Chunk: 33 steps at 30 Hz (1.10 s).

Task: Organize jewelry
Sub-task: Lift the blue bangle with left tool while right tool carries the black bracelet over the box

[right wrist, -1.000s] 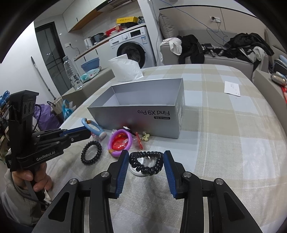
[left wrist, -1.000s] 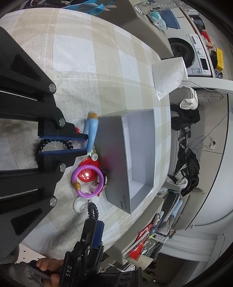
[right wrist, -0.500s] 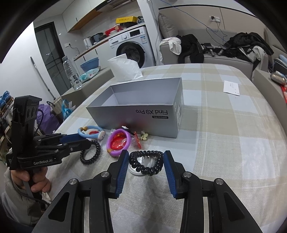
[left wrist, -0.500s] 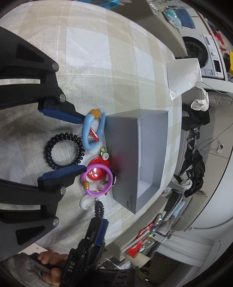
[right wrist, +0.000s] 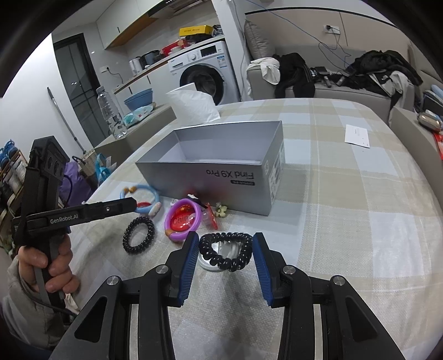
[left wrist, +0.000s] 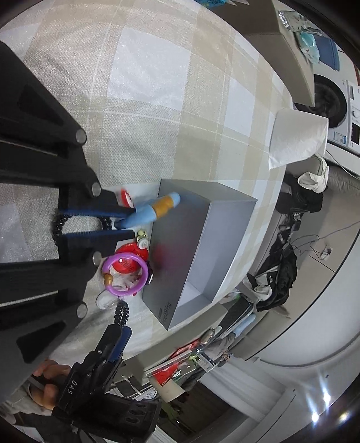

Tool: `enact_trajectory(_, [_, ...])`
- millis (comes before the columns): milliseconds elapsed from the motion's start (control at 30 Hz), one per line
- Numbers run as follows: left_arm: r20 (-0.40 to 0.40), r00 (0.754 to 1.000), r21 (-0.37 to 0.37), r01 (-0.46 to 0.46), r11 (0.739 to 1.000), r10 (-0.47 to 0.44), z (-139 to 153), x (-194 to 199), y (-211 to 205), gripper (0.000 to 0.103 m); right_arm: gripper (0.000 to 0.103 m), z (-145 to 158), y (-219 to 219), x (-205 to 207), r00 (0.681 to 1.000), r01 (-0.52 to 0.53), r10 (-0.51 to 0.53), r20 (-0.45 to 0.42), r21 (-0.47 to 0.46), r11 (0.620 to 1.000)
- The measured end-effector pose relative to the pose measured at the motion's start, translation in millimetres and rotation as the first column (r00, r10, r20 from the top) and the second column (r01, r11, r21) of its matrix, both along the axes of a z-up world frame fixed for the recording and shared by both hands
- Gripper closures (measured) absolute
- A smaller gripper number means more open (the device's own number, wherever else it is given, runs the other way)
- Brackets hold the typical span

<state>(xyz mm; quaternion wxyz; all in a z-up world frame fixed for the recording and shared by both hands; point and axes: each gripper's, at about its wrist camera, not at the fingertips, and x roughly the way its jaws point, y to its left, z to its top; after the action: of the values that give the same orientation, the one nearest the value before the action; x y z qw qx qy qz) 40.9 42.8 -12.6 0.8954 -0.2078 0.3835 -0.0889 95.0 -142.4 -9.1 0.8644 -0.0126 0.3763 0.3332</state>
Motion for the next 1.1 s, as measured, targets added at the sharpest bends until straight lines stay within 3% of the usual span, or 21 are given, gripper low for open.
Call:
enact_trajectory(367, [0.131, 0.991, 0.135, 0.017, 0.991, -0.034, 26.4, -12.4, -15.9, 0.100, 0.064, 5.6, -1.8, -2.3, 1.000, -0.001, 0.001, 0.018, 0.015, 1.000])
enact_trajectory(1100, [0.272, 0.960, 0.190, 0.009, 0.982, -0.062, 61.2, -11.5, -20.9, 0.100, 0.065, 46.0, -1.2, -5.8, 0.993, -0.005, -0.008, 0.120, 0.110, 0.994])
